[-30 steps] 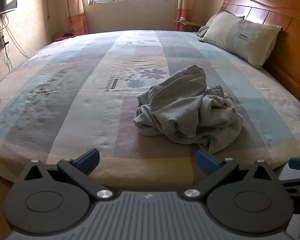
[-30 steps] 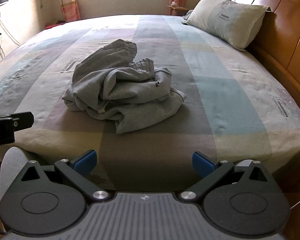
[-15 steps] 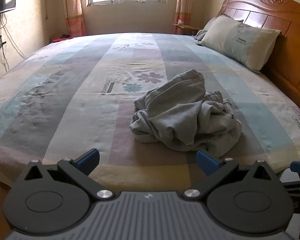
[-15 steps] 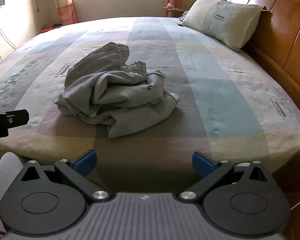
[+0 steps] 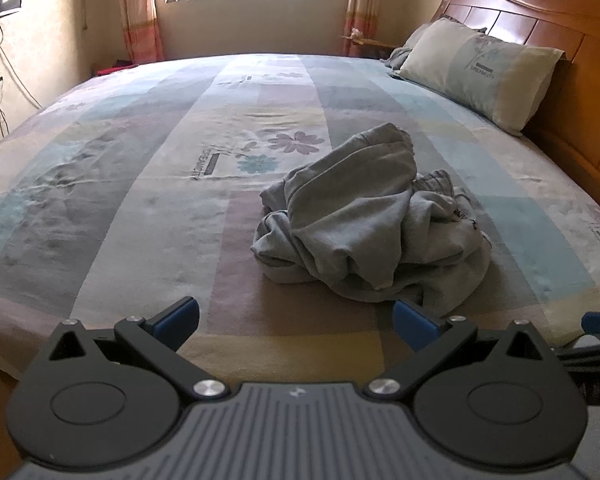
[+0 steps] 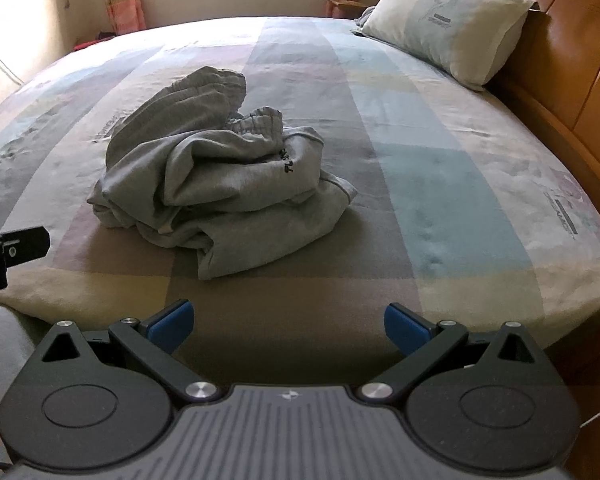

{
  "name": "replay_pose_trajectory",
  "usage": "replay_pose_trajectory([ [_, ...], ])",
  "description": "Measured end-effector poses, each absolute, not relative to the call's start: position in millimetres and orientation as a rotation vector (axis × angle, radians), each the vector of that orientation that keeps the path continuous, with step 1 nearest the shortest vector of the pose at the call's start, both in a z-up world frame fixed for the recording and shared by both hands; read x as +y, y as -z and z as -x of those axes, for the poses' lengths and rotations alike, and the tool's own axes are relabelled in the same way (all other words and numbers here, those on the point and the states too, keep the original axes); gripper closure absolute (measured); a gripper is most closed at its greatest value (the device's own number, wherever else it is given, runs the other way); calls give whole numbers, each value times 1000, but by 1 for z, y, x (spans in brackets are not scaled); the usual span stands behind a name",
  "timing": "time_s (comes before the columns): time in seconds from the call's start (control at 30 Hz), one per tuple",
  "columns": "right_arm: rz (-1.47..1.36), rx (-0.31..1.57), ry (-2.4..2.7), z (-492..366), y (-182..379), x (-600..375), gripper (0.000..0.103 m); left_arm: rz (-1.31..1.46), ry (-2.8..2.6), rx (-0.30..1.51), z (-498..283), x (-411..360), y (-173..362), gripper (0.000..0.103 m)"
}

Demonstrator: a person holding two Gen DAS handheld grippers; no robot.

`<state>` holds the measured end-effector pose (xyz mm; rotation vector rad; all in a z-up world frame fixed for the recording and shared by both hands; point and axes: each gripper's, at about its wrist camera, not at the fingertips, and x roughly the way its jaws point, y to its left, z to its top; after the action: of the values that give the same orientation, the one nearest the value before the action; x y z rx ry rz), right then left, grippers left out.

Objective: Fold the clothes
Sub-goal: 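Move both tools toward the crumpled grey sweatpants on the bed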

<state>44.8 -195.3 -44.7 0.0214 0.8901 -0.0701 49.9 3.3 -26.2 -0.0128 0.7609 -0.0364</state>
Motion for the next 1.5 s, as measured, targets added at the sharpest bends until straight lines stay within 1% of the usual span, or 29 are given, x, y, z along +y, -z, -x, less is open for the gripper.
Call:
replay_pose_trajectory([
  [0.2,16,915,60,-69,48,-198,0,35,49,775,-65,7,30,1],
  [0.57,-24,945,45,-99,56,-212,0,28,17,759,-97,5,27,1],
  [0.97,-33,901,32,-120,46,-218,0,2,10,783,-122,0,28,1],
  [1.3,-54,940,42,-121,65,-227,0,-77,105,802,-156,-39,39,1],
  [1.5,-50,955,41,-121,72,-230,0,-132,187,827,-182,-57,57,1],
])
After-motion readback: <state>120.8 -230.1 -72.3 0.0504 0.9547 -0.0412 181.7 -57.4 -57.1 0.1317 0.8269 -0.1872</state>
